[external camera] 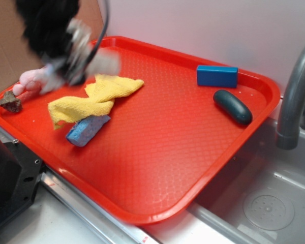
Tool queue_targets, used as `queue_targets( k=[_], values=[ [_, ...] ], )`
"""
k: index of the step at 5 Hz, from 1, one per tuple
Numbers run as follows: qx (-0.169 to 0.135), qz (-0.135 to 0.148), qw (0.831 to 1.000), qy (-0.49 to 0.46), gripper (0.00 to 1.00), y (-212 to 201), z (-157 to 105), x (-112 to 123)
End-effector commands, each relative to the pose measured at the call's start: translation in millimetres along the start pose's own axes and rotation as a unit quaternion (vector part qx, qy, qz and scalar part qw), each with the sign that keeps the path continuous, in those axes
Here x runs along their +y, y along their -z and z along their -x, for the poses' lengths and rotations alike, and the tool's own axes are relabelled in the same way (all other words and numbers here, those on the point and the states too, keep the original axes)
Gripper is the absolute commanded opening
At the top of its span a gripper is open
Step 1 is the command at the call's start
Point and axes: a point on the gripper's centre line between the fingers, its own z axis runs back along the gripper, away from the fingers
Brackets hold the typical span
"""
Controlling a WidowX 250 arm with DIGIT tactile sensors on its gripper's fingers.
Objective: Grab the white paper.
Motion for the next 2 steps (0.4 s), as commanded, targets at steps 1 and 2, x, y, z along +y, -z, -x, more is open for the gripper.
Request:
queue_targets(
  k=[1,2],
  values=[
    [-0.035,-0.028,0.991,-0.128,0.0,-97.9,-57.5,30.3],
    [-0.059,-0.022,0.988,-0.138,0.0,-106.4,-43.7,36.6]
  ],
)
